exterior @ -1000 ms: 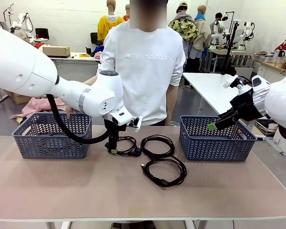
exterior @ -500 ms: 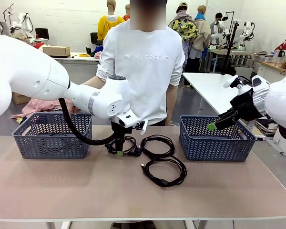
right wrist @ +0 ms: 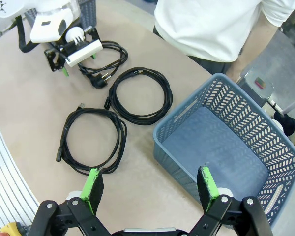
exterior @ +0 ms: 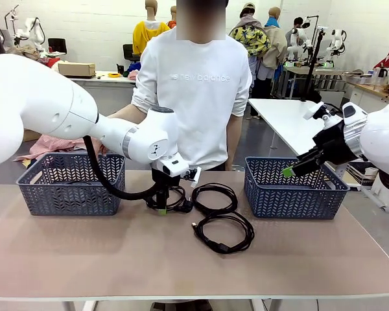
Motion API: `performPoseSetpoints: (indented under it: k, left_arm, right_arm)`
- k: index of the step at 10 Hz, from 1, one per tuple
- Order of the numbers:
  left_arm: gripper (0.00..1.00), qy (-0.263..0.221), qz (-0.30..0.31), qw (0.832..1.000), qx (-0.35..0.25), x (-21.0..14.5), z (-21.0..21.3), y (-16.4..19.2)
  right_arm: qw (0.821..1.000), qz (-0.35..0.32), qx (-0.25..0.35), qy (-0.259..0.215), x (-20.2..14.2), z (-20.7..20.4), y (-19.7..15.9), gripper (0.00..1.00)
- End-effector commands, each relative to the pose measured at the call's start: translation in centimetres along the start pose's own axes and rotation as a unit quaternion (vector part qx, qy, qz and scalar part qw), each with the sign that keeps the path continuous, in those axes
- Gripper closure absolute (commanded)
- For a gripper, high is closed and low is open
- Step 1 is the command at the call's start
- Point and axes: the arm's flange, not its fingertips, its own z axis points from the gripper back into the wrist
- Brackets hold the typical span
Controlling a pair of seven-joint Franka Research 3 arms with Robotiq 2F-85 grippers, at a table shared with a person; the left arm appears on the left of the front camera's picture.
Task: Organize the cables according to human instructions.
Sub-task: Pick up a bundle of cables and place it in the basket indicated by the human.
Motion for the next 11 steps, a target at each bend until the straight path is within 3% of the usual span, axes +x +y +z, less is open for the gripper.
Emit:
performPoseSetpoints:
  k: [1, 7, 8, 9, 11]
  left_arm:
    - [0.0, -0.004, 0.001, 1.0, -0.013, -0.27, 0.02, 0.26]
    - [0.0, -0.004, -0.01, 1.0, -0.029, -0.11, -0.25, 0.61]
    - [0.03, -0.002, -0.011, 0.999, -0.031, -0.12, -0.3, 0.71]
    - [0.19, -0.003, -0.009, 0.999, -0.032, -0.11, -0.36, 0.78]
    - [0.22, -0.003, -0.009, 1.0, -0.029, -0.06, -0.34, 0.84]
  right_arm:
    - [1.0, -0.004, 0.003, -0.004, -0.04, -0.04, -0.08, 0.0]
    - [1.0, -0.004, 0.003, -0.004, -0.04, -0.04, -0.08, 0.0]
    - [1.0, -0.004, 0.003, -0.004, -0.04, -0.04, -0.08, 0.0]
    - [1.0, -0.004, 0.003, -0.004, -0.04, -0.04, -0.08, 0.0]
    - [1.0, -0.004, 0.003, -0.004, -0.04, -0.04, -0.08, 0.0]
